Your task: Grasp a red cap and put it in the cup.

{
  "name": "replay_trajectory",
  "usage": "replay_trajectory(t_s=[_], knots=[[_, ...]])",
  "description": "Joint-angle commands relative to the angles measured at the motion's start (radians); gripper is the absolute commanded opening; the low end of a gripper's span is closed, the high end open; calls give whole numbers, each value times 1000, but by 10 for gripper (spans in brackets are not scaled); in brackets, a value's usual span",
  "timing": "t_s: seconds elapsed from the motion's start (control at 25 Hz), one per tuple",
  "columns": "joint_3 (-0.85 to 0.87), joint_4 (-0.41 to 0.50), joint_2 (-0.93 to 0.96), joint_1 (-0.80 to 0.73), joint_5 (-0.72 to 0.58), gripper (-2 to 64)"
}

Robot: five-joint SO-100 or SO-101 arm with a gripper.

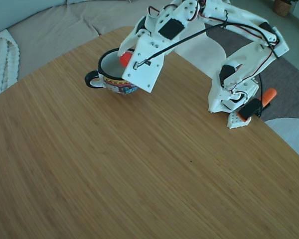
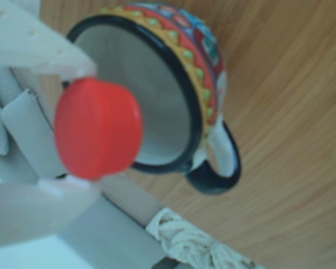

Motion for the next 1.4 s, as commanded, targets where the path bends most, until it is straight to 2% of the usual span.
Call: replay_trajectory(t_s=[0.0, 0.28, 0.56, 0.8, 1.36], knots=[[-84, 3, -52, 6, 5, 5], [-201, 3, -206, 11, 8, 5], [-293, 3, -270, 48, 9, 5], [-282, -11, -282, 132, 2, 5], [-293, -12, -304, 201, -2, 5]])
